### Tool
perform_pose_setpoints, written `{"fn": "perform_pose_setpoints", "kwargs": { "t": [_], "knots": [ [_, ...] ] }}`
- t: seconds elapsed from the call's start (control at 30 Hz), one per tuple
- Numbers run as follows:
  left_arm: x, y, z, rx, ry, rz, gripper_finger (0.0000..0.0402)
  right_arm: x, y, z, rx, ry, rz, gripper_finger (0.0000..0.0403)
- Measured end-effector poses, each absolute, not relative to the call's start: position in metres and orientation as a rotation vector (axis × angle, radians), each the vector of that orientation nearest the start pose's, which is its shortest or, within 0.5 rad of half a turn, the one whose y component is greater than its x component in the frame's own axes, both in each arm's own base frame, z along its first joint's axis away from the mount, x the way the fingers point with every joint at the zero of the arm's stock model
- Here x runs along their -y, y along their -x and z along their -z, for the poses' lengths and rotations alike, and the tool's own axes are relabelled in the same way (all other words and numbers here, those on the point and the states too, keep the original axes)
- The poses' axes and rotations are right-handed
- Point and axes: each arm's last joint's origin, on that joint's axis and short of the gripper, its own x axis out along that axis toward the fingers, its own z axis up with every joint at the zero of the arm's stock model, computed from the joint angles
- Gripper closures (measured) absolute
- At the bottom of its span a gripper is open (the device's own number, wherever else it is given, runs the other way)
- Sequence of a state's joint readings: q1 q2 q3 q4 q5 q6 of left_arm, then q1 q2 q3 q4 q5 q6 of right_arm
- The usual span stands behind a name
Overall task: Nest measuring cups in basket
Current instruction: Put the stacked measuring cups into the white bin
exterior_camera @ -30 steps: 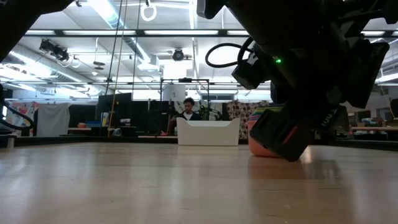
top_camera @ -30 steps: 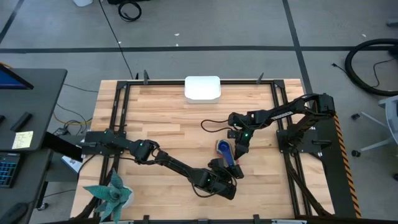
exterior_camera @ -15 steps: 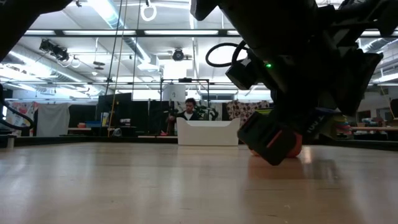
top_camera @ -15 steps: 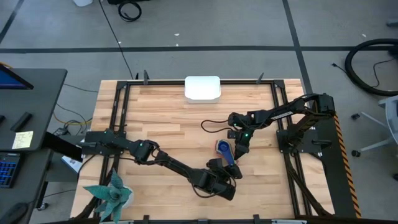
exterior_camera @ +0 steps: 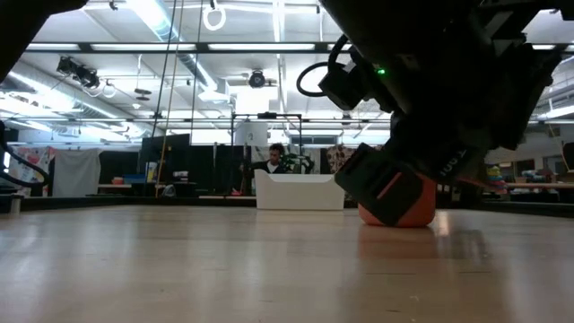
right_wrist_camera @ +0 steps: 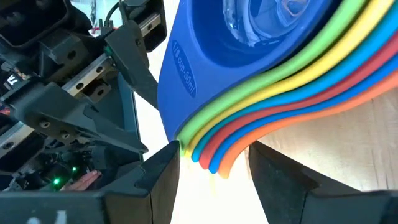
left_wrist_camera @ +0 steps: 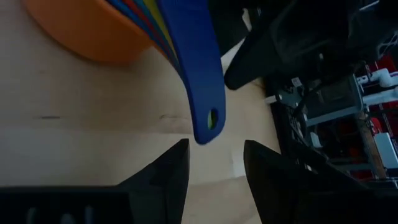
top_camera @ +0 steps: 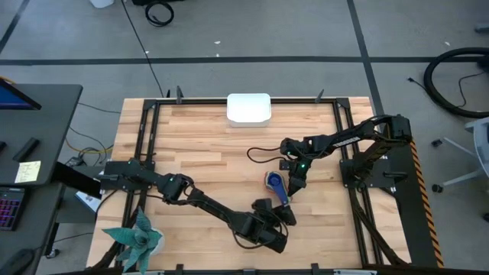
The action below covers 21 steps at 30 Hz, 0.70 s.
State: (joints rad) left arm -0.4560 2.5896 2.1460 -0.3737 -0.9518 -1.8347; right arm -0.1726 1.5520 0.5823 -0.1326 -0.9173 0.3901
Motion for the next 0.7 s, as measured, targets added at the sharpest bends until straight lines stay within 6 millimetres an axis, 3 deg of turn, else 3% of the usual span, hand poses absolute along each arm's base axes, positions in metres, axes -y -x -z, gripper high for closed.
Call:
{"fn": "perform_pose_setpoints", "kwargs": {
  "t": [0.3,0.7],
  "knots": [
    [0.215,-0.504,-0.129,0.021,1.139,-0.862,0.0246,0.019,-0.242,-0.123,-1.102,-0.927,-0.48,0.0208],
    [0.189,-0.519,-0.131,-0.017,1.123,-0.853,0.0246,0.019,-0.242,-0.123,-1.098,-0.924,-0.48,0.0208]
  ]
}}
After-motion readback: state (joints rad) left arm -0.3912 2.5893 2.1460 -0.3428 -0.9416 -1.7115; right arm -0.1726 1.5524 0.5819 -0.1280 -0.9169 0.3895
